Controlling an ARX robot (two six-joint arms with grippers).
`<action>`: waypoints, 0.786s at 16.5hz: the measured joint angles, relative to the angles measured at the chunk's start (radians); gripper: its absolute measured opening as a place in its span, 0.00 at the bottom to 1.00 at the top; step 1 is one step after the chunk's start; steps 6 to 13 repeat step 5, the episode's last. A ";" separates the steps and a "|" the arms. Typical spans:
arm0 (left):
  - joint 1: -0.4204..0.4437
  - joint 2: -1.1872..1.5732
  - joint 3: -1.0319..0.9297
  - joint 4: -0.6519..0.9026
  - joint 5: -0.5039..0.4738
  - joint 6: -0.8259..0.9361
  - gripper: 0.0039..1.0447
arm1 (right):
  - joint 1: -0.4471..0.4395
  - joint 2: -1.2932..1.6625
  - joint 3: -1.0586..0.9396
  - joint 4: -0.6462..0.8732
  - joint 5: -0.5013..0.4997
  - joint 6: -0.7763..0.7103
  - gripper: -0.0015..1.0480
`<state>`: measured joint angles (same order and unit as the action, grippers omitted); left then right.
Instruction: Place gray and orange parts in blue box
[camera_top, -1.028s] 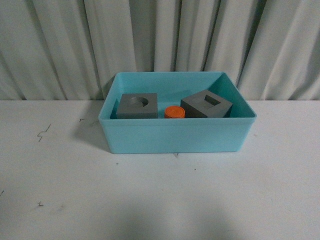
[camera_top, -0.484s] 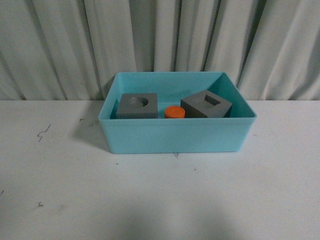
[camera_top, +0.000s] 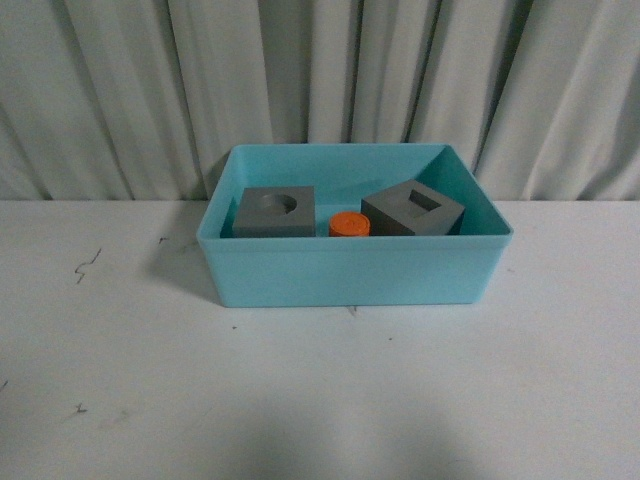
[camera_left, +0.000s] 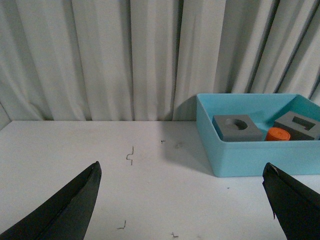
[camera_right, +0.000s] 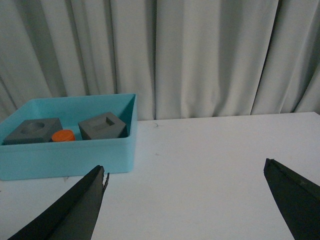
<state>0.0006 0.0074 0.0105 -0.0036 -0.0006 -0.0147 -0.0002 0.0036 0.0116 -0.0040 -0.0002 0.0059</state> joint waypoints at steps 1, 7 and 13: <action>0.000 0.000 0.000 0.000 0.000 0.000 0.94 | 0.000 0.000 0.000 0.000 0.000 0.000 0.94; 0.000 0.000 0.000 0.000 0.000 0.000 0.94 | 0.000 0.000 0.000 0.000 0.000 0.000 0.94; 0.000 0.000 0.000 0.000 0.000 0.000 0.94 | 0.000 0.000 0.000 0.000 0.000 0.000 0.94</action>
